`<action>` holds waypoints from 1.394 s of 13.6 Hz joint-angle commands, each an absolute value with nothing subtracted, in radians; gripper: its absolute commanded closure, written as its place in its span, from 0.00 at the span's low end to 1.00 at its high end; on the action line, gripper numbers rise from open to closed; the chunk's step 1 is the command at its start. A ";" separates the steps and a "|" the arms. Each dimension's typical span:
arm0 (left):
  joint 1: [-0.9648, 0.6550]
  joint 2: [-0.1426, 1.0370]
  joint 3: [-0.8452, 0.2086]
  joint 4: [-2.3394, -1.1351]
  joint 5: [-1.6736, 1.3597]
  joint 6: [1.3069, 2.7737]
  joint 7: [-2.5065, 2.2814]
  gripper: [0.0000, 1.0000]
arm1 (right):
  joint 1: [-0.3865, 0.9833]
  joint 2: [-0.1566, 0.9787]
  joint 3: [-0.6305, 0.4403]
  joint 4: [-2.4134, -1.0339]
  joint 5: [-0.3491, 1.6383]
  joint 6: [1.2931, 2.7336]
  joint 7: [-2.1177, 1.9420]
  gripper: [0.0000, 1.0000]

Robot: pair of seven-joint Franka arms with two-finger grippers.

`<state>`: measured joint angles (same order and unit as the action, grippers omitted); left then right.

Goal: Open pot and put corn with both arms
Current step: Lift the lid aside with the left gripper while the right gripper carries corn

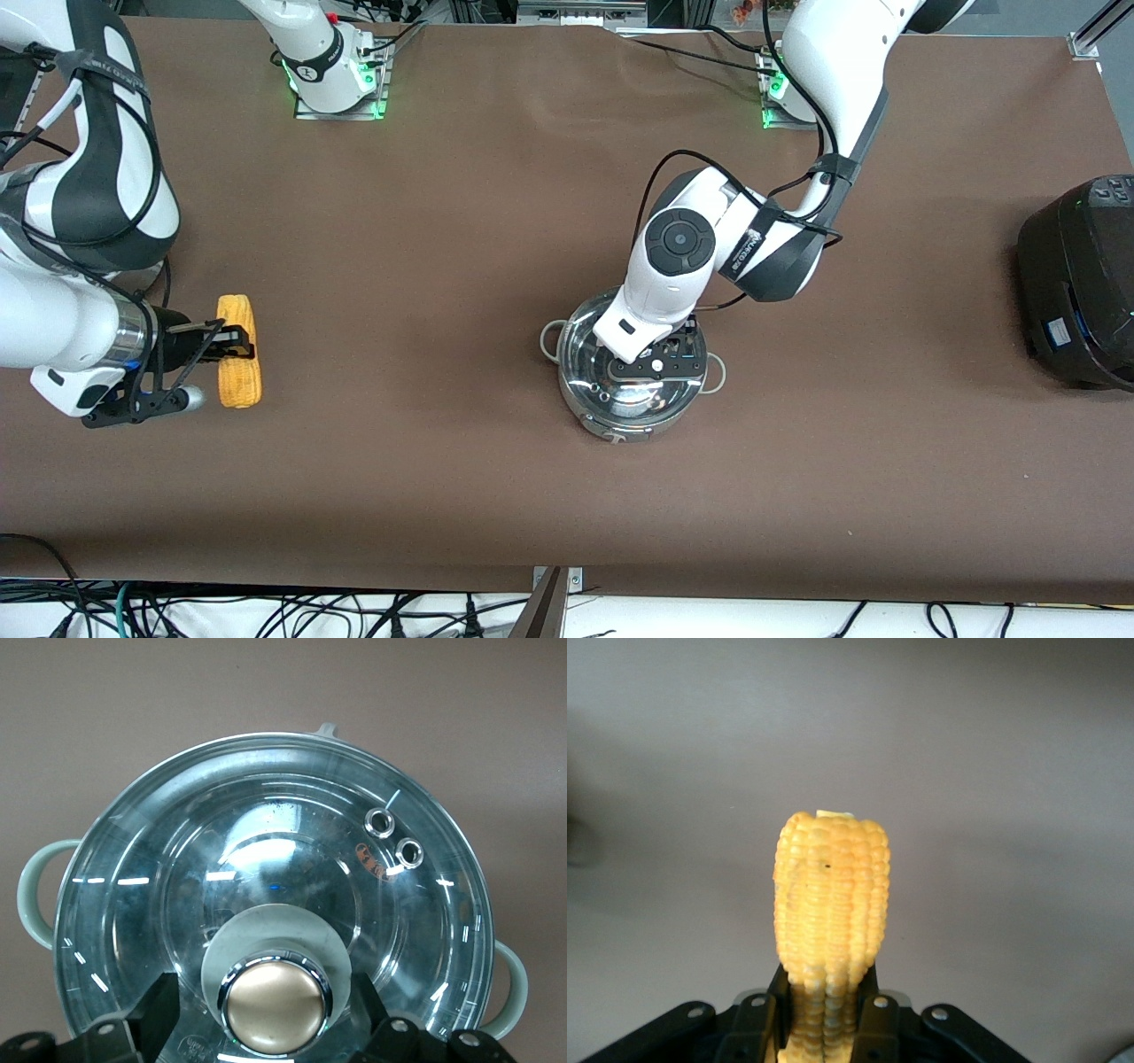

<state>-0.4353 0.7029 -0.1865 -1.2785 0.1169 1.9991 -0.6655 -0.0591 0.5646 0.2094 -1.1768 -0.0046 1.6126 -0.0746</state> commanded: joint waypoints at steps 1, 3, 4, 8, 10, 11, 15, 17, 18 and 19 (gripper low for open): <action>-0.453 0.719 -0.172 -1.243 0.143 1.991 -0.653 0.22 | -0.026 0.575 0.213 -1.085 -0.002 1.537 -0.077 1.00; -0.453 0.719 -0.172 -1.243 0.143 1.991 -0.655 0.31 | -0.005 0.575 0.215 -1.083 -0.002 1.539 -0.069 1.00; -0.453 0.719 -0.172 -1.243 0.143 1.991 -0.655 0.41 | 0.012 0.575 0.215 -1.083 -0.002 1.537 -0.030 1.00; -0.465 0.716 -0.172 -1.243 0.143 1.991 -0.658 0.83 | 0.083 0.575 0.212 -1.081 -0.002 1.552 0.051 1.00; -0.465 0.715 -0.170 -1.243 0.144 1.990 -0.658 1.00 | 0.118 0.575 0.210 -1.053 -0.005 1.555 0.087 1.00; -0.465 0.712 -0.170 -1.243 0.144 1.990 -0.658 1.00 | 0.142 0.577 0.207 -1.040 -0.005 1.557 0.104 1.00; -0.463 0.649 -0.161 -1.244 0.132 1.922 -0.657 1.00 | 0.166 0.587 0.212 -1.025 -0.002 1.592 0.156 1.00; -0.457 0.612 -0.158 -1.244 0.106 1.878 -0.655 1.00 | 0.182 0.589 0.210 -1.025 -0.002 1.606 0.182 1.00; -0.446 0.592 -0.150 -1.244 0.095 1.859 -0.635 1.00 | 0.192 0.591 0.212 -1.025 -0.002 1.614 0.213 1.00; -0.416 0.569 -0.149 -1.255 0.083 1.858 -0.582 1.00 | 0.207 0.592 0.212 -1.025 -0.002 1.627 0.238 1.00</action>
